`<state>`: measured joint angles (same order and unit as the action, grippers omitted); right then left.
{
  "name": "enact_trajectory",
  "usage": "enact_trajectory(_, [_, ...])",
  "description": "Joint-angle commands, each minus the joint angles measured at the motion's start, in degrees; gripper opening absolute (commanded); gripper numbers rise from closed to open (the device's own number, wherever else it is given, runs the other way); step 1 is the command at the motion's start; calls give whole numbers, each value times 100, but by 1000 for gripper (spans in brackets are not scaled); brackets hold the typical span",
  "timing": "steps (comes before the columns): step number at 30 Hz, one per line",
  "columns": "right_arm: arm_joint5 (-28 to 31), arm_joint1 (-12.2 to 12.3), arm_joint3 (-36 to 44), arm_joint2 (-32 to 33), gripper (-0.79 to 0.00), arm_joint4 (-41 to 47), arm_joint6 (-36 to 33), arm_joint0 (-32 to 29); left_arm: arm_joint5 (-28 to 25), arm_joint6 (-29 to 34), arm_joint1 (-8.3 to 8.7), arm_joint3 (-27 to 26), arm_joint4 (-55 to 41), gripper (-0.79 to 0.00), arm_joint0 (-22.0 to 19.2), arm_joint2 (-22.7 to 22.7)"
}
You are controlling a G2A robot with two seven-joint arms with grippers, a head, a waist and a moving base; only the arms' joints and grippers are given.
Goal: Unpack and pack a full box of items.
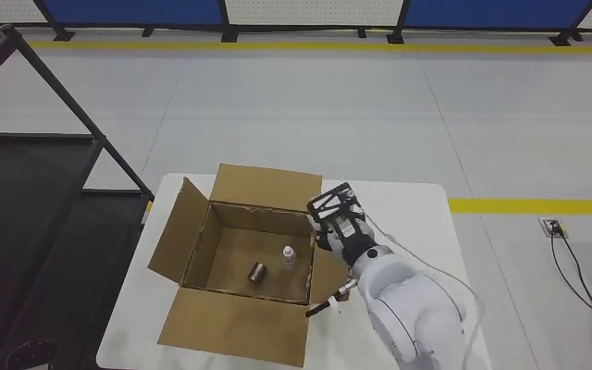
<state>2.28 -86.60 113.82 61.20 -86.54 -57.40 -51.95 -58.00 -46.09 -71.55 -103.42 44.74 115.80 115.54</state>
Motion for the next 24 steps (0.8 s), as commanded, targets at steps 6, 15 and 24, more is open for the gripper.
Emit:
enact_trajectory(6, [-32,-377,-2117,-1224,-785,810,-141,1525,0,0,0,0,0,0,0,0])
enact_trajectory(15, [-95,-1135,-5203,-2559,-785,1862,121,2928,0,0,0,0,0,0,0,0])
enact_trajectory(24, [-139,-2018,-7427,-3274,-785,2537,564,3674,0,0,0,0,0,0,0,0])
